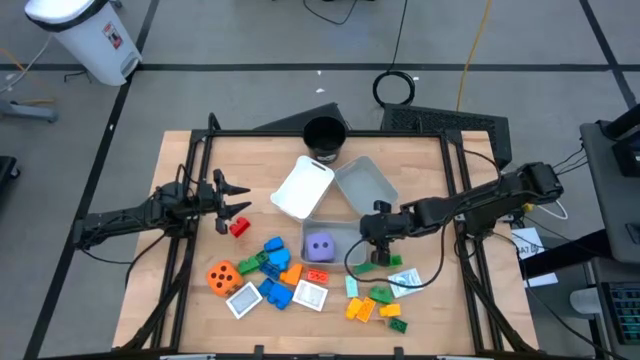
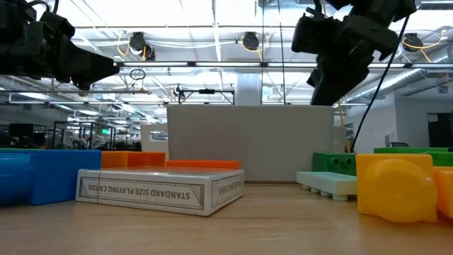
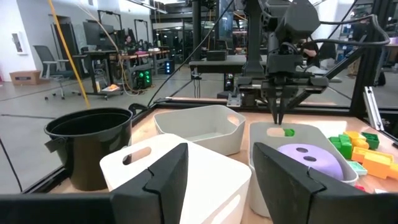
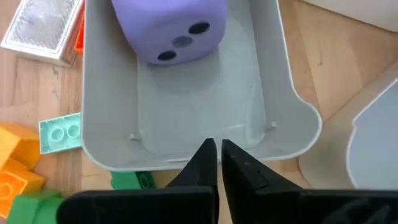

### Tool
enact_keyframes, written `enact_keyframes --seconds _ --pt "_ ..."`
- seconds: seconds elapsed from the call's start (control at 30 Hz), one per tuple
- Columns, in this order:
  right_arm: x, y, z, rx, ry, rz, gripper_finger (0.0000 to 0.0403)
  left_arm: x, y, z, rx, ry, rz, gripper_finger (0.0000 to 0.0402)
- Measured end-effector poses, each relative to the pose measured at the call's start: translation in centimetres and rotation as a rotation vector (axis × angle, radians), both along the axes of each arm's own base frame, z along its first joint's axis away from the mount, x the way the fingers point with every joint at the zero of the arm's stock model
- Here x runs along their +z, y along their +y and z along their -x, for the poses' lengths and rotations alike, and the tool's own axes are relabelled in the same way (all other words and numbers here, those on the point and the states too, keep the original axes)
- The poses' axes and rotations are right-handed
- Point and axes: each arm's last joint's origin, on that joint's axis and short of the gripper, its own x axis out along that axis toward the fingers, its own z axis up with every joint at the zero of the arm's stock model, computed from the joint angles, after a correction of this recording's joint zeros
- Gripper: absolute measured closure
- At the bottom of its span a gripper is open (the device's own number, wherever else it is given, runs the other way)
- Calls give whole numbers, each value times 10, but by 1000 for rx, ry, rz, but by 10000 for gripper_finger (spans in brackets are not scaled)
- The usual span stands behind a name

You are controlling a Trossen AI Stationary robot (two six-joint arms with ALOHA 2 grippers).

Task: Pick & Place Toys
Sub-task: Put the orange die into the bottom gray bin

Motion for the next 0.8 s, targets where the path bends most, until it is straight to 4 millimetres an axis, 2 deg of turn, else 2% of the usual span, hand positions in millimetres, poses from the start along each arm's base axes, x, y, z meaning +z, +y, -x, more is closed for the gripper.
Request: enact_keyframes --seconds 0.23,0.37,0.6,0.7,0.8 --pt "0 -1 1 39 6 27 403 0 0 0 0 -1 0 213" --pt "14 0 8 72 -43 38 403 0 0 0 0 0 0 213" --pt "55 14 47 119 -248 151 403 0 0 0 0 0 0 213" --pt "54 19 68 144 -340 170 403 0 0 0 0 0 0 213" --pt "43 18 88 164 -423 139 403 0 0 0 0 -1 0 213"
